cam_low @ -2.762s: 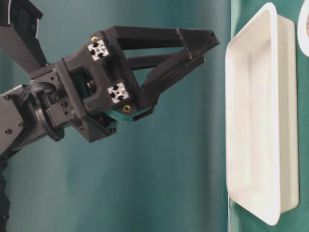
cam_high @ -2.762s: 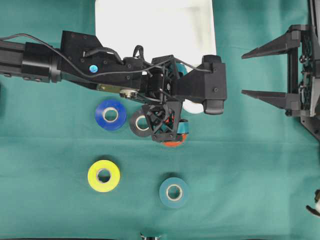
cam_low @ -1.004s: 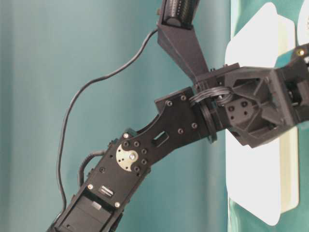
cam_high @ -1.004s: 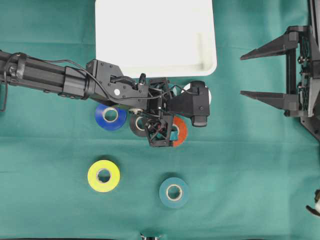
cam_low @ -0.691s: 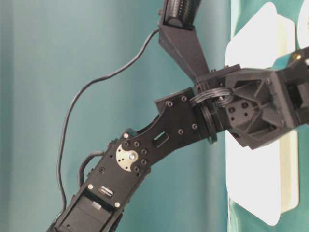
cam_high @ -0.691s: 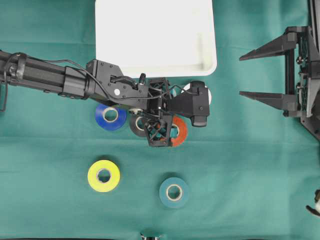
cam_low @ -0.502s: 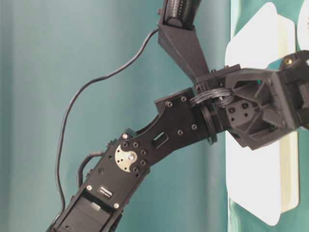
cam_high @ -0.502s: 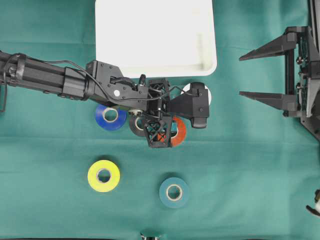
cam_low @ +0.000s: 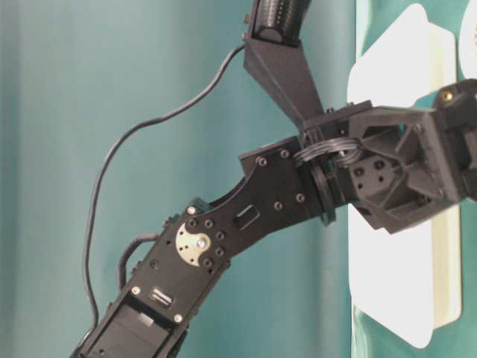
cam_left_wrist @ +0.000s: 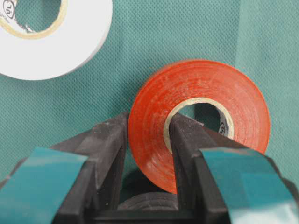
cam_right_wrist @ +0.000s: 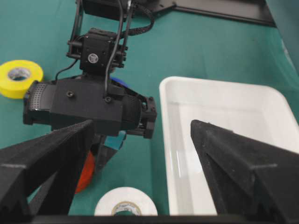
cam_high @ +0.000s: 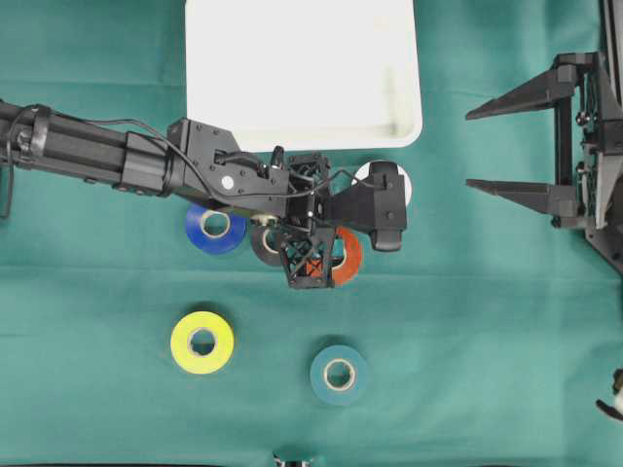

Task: Pick up the tape from a random location and place it into the white case.
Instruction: 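Lower the left gripper and close it on the red-orange tape's rim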

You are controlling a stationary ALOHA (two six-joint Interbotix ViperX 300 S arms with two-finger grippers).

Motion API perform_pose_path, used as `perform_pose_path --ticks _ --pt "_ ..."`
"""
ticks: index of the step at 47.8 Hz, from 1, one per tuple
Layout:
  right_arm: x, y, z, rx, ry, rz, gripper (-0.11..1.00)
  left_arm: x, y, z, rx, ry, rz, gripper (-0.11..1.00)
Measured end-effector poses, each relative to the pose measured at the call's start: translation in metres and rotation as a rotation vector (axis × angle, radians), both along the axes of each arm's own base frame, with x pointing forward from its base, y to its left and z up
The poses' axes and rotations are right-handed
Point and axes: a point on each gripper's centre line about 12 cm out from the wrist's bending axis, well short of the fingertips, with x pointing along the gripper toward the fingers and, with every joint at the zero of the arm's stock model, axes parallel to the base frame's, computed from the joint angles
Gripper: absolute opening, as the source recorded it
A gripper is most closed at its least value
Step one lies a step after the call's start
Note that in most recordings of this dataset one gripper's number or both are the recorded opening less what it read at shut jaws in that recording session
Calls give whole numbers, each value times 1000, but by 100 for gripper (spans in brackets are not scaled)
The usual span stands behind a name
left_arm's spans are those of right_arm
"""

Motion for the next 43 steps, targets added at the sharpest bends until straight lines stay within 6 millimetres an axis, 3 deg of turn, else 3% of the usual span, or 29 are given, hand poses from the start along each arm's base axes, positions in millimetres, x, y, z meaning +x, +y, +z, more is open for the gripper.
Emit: perform_pose_path --ticks 8,31,43 --pt "0 0 0 3 1 -1 93 -4 -3 16 0 8 -6 22" --pt "1 0 1 2 1 0 92 -17 -5 120 -5 -77 -17 22" --pt "1 0 4 2 6 -1 92 -18 -5 149 -4 -61 -17 22"
